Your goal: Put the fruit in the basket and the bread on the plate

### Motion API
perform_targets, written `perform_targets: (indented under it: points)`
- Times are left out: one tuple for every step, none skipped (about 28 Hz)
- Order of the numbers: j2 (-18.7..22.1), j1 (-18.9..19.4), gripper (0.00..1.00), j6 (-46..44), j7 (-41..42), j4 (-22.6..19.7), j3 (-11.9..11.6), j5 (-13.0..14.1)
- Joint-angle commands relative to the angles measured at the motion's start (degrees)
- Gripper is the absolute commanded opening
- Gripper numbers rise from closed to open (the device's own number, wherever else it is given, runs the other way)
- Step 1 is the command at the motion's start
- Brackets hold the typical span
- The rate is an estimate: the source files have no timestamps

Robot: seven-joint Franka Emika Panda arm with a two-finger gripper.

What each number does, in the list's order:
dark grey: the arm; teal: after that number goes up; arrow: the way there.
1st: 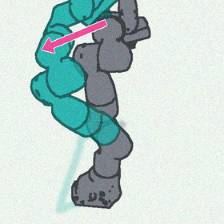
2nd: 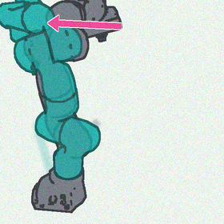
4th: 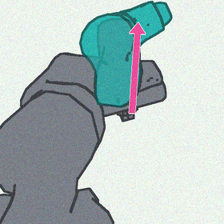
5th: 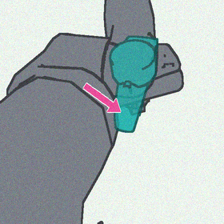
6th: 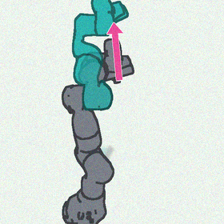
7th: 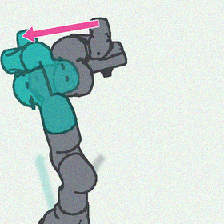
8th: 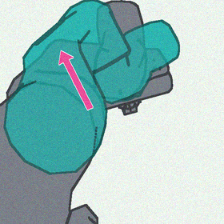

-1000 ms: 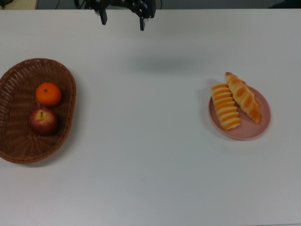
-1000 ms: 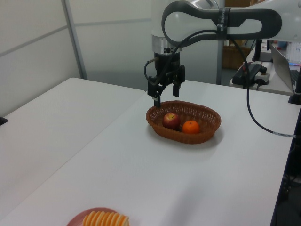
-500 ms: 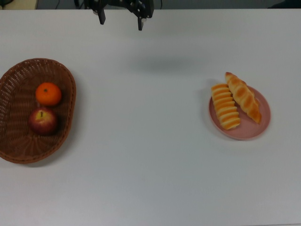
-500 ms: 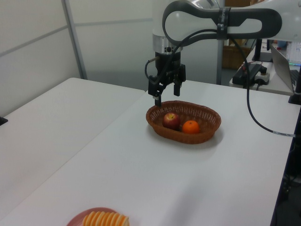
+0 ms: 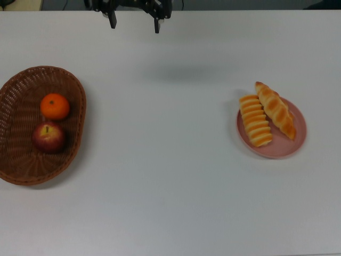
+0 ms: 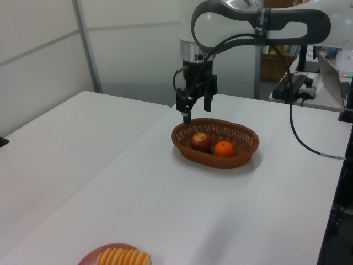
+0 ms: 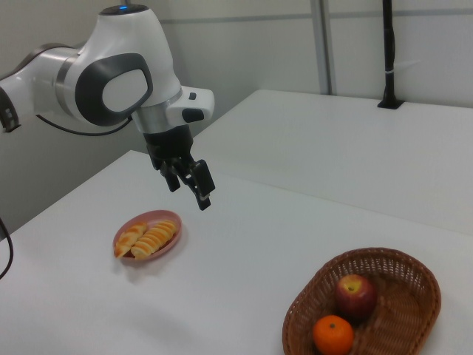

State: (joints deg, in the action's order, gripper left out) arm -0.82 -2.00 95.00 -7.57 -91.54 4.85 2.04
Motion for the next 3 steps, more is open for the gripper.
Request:
perform_targets:
  points:
    - [1.0, -0.2, 1.00, -2.3, 5.5, -1.1, 0.4, 0.0]
    - [1.0, -0.3, 1.00, -2.4, 5.5, -1.0, 0.4, 0.0]
    - [1.0, -0.2, 1.00, -2.4, 5.5, -1.0, 0.4, 0.0]
